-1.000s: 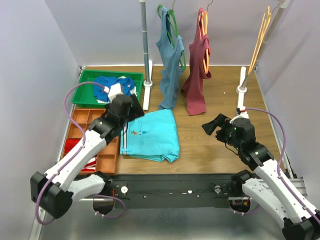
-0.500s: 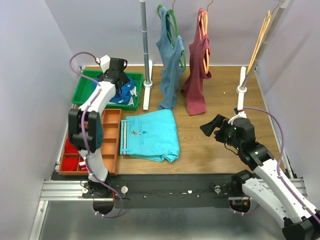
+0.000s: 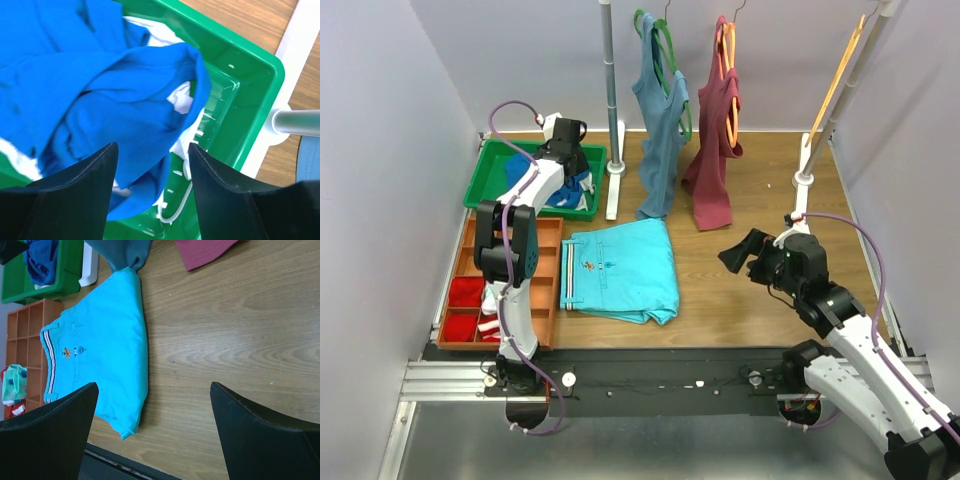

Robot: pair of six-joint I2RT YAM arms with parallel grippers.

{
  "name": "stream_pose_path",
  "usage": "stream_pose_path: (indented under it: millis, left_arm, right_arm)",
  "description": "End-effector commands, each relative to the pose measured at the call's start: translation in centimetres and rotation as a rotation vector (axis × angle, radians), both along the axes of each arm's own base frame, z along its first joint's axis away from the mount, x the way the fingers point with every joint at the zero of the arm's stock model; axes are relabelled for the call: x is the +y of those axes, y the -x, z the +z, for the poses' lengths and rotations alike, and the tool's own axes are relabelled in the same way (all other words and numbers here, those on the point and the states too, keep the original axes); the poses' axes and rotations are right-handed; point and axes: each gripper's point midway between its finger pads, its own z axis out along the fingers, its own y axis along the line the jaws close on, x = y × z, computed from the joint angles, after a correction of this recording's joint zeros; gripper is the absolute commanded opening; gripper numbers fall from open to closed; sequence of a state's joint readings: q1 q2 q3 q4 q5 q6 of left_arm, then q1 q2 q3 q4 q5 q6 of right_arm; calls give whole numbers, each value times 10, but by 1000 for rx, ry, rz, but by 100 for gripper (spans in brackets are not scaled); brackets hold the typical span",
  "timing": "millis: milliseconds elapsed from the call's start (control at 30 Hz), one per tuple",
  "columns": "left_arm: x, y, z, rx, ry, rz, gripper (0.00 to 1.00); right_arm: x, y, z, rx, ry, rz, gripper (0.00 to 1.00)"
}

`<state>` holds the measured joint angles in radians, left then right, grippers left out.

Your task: Place the tank top on the hanger

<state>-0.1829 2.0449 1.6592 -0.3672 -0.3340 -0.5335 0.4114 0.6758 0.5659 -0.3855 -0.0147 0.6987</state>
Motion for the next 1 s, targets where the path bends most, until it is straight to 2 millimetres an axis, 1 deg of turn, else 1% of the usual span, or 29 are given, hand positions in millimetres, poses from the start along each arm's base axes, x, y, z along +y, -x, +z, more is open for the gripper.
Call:
stream_pose_path:
  millis: [0,33,67,133,167,233,267,333,367,433,467,500,533,567,667,700,767,833,867,900,933,967]
  left_arm:
    - [-21,-12,-19,9,-5,-75,66]
    - [-23,-14,-20,6,-8,-81,65]
    - [-26,-15,-26,17,-10,-88,64]
    - [-31,-19,-26,15,-9,-97,64]
    - [-30,-21,-34,28,-16,-92,64]
    - [-32,-25,-34,26,-13,-93,63]
    - [-31,-26,-41,37,-16,-81,59]
    - [-30,-28,-43,39,-19,-73,55]
    - [-29,-28,-45,40,-24,-67,48]
    - [-26,-32,-39,19,-27,-53,41]
    - [-26,-33,-32,5,-29,-51,32]
    - [-23,-35,-26,-8,-31,-43,27]
    - [-24,-38,-18,-28,-29,-44,25]
    - [-22,-41,-8,-49,-30,-42,15]
    - [-16,-49,18,-87,-26,-32,0]
    - [-13,-48,24,-87,-26,-28,0]
    - [-7,-50,43,-121,-27,-20,0]
    - [1,-47,53,-132,-28,-9,0]
    - [4,-43,71,-164,-21,0,0]
    - [6,-42,82,-190,-16,2,0]
    - [10,-38,86,-196,-17,10,0]
    - [15,-33,109,-237,-13,19,0]
  right_arm:
    - [6,-2,4,-21,-16,28,100]
    - [7,-2,3,-20,-19,28,100]
    - [7,-2,3,-21,-20,28,100]
    - [7,-2,2,-18,-22,28,100]
    - [7,-2,0,-14,-21,28,100]
    - [7,-2,0,-14,-21,28,100]
    - [7,-2,-2,-9,-17,28,100]
    - [7,-2,-3,-5,-15,27,100]
    - [7,-2,-3,-5,-12,28,100]
    - [6,-2,-2,-4,-9,24,100]
    - [6,-2,-3,-2,-8,24,100]
    - [5,-2,-2,-4,-10,19,100]
    - [5,-2,-3,-4,-9,17,100]
    - [5,-3,-2,-9,-12,17,100]
    - [8,-3,-3,-4,-21,27,100]
    - [9,-3,-3,-4,-25,34,100]
    - [11,-3,-1,-2,-29,40,99]
    - [12,-4,2,-8,-33,44,99]
    - [13,-3,3,-9,-35,49,99]
    - [12,-4,5,-15,-35,45,99]
    - [12,-4,6,-14,-35,43,99]
    - [13,-5,9,-20,-37,43,99]
